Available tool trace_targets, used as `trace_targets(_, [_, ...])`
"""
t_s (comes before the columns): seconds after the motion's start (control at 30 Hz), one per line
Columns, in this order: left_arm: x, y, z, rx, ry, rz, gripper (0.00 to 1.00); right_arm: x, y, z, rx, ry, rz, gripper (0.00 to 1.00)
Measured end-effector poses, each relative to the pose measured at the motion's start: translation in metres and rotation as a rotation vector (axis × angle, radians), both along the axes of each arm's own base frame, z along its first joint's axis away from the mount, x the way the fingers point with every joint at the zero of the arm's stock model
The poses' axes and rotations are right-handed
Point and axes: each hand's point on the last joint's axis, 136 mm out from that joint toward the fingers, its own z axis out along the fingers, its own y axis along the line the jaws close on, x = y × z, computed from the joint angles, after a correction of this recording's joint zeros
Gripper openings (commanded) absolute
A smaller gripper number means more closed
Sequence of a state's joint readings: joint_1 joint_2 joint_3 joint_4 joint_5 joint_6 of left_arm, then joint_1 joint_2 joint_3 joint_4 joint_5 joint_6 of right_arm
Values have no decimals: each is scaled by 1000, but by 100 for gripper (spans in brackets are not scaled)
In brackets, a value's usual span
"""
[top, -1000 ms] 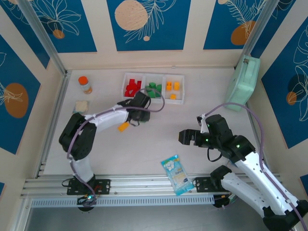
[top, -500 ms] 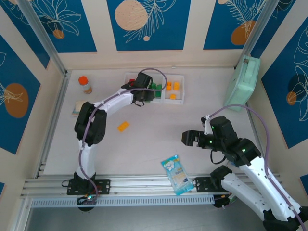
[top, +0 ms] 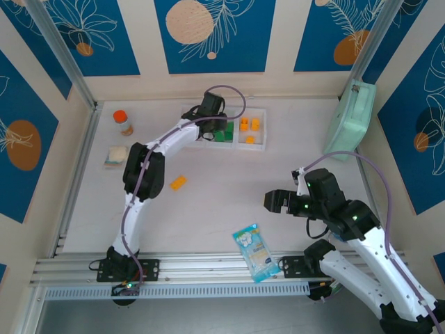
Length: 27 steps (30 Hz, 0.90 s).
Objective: Sort the legos into containers by color
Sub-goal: Place the lego in the container, then pick up the lego from the center of the table.
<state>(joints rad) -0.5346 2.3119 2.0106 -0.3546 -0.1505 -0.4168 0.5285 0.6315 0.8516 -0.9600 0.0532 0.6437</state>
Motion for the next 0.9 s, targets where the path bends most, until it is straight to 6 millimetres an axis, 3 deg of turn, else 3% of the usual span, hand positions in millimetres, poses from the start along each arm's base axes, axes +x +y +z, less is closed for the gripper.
trace_targets(0.07, [5, 0, 0, 0, -13, -1, 35, 0, 0, 4, 1, -6, 2, 99])
trace_targets(0.2, [11, -1, -5, -2, -19, 1, 40, -2, -2, 5, -8, -3, 3, 99])
trace_targets(0.33, [10, -1, -6, 10, -22, -14, 52, -4, -3, 4, -10, 2, 3, 99])
trace_targets(0.53, [5, 0, 0, 45, -21, -54, 79, -3, -3, 2, -14, 9, 4, 99])
trace_targets(0.7, [-15, 13, 41, 77, -54, -86, 100, 3, 1, -1, -25, 22, 6, 99])
trace_targets(0.9, [-70, 59, 97, 140, -134, -63, 99, 20, 7, -5, -39, -2, 4, 99])
